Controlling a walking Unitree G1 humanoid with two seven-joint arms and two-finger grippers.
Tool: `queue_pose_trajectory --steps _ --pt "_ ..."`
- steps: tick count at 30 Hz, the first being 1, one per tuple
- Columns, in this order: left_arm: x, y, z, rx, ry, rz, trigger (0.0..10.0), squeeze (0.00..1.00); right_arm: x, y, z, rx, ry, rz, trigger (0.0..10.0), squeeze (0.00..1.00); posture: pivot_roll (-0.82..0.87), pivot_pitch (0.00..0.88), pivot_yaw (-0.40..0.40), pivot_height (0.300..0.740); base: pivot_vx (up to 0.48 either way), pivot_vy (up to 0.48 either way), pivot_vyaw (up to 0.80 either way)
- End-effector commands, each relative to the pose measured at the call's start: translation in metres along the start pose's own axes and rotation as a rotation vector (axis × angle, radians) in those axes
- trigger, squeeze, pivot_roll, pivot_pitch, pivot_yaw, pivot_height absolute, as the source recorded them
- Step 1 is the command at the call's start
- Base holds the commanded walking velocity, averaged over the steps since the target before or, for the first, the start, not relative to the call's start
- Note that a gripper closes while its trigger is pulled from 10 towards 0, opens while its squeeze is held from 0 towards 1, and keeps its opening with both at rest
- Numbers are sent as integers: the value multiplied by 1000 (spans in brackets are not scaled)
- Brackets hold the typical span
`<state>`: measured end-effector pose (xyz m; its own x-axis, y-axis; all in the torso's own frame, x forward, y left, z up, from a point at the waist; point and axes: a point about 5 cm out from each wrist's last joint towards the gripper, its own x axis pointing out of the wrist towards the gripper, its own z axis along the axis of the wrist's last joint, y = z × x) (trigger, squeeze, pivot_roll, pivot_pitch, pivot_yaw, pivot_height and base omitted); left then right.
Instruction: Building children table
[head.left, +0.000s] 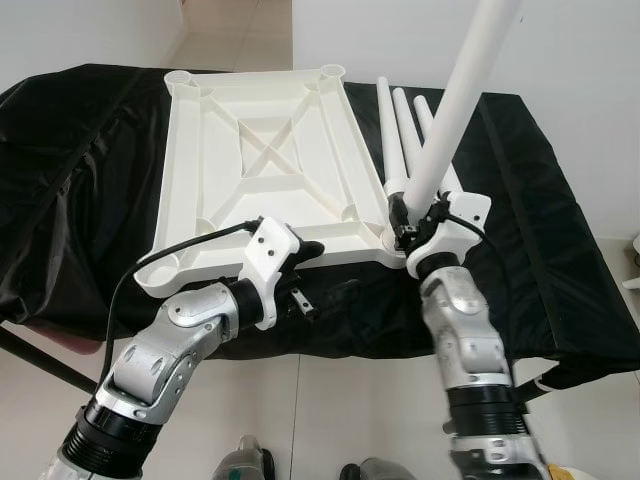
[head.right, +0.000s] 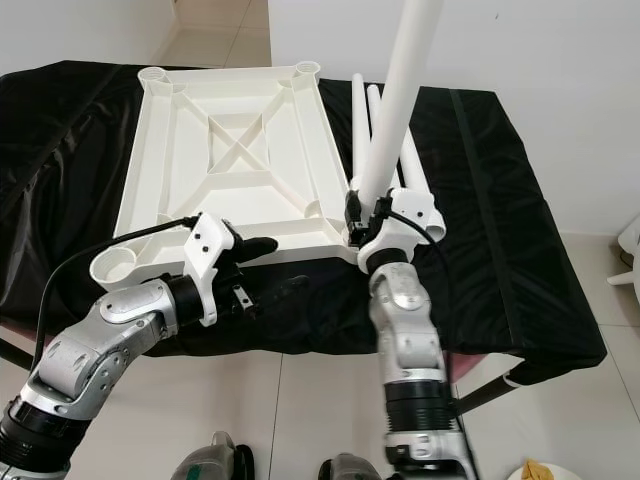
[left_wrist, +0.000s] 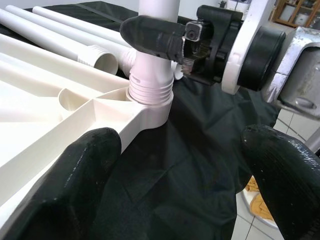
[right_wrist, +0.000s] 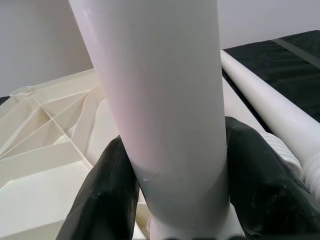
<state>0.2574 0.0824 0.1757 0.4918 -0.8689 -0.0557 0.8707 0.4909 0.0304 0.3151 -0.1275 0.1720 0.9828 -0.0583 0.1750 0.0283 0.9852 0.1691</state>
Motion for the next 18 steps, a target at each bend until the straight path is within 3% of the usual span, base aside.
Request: queue_pose_trajectory --steps 1,8,9,11,12,16,18 --pt "0 -6 1 11 -1 -42 10000 0 -4 -13 -9 28 52 -104 10000 0 -11 79 -6 740 0 0 0" --pt "0 -5 1 9 -2 -42 10000 0 -6 -3 -9 35 61 -39 10000 0 -13 83 -4 740 0 0 0" --pt "0 -5 1 10 -3 -41 10000 0 -6 -4 -8 44 60 -21 10000 243 -14 84 -3 740 0 0 0" --pt "0 -5 1 10 -3 -41 10000 0 -6 -4 -8 44 60 -21 10000 243 -14 84 -3 740 0 0 0" --pt "1 -5 2 11 -4 -40 10000 0 -6 -4 -5 55 38 10 10000 1000 -16 84 -2 740 0 0 0" --pt "1 -4 2 12 -5 -39 10000 0 -5 -4 2 67 -1 81 10000 1000 -18 85 -1 740 0 0 0" --pt "1 -4 3 12 -7 -39 10000 0 -2 -7 9 50 -12 202 10000 1000 -19 87 1 740 0 0 0"
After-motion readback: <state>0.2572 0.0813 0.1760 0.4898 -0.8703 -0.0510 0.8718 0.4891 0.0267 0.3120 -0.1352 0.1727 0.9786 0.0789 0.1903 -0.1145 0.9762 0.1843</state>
